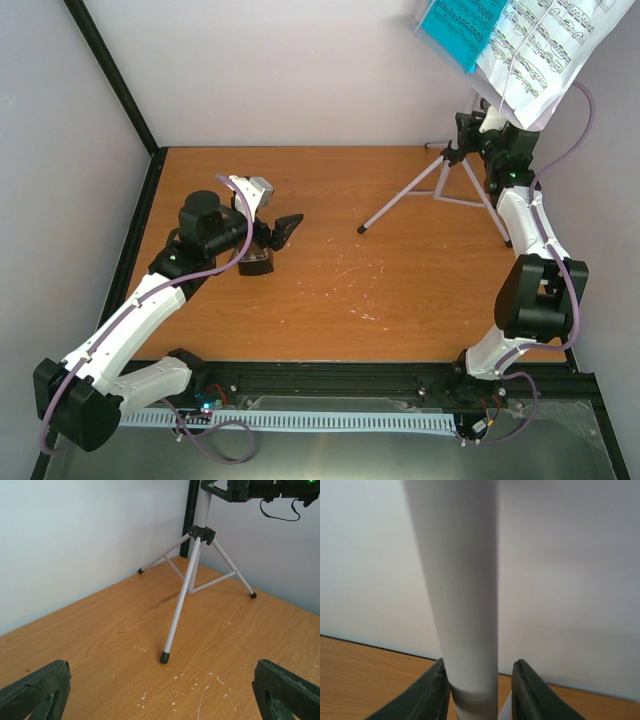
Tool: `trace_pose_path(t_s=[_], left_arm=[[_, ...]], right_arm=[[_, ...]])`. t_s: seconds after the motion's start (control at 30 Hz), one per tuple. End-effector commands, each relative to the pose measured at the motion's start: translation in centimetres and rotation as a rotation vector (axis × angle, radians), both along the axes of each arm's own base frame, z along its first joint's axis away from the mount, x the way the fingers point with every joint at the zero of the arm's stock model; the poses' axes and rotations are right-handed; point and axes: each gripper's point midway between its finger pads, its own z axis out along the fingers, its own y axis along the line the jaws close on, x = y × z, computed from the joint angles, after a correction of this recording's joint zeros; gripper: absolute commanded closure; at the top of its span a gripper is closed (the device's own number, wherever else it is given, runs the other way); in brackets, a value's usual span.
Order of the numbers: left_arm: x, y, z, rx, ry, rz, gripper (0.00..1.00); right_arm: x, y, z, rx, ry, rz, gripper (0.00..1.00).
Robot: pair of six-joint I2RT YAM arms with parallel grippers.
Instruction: Pack up the instrument practice props
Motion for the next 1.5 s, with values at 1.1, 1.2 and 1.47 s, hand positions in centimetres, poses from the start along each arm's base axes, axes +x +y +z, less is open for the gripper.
trace_pose_path(t_s=[1.1, 1.2, 1.47], left_arm=[[-1.1, -0.1, 1.8, -0.037, -0.055, -0.045, 0.01], [-1.4, -0.4, 1.9, -0.044, -0.053, -0.07, 0.0], [-3.6, -3.7, 1.3, -0.204, 0.149, -0.298, 0.01]], right_arm=[[-15.7, 21.3, 4.4, 0.105, -0.22, 0.781, 0.97], [-16.1, 23.0, 3.5, 0.097, -0.195, 0.823, 0.97], [-15.4, 23.4, 1.5, 0.129, -0.124, 0.81, 0.76]])
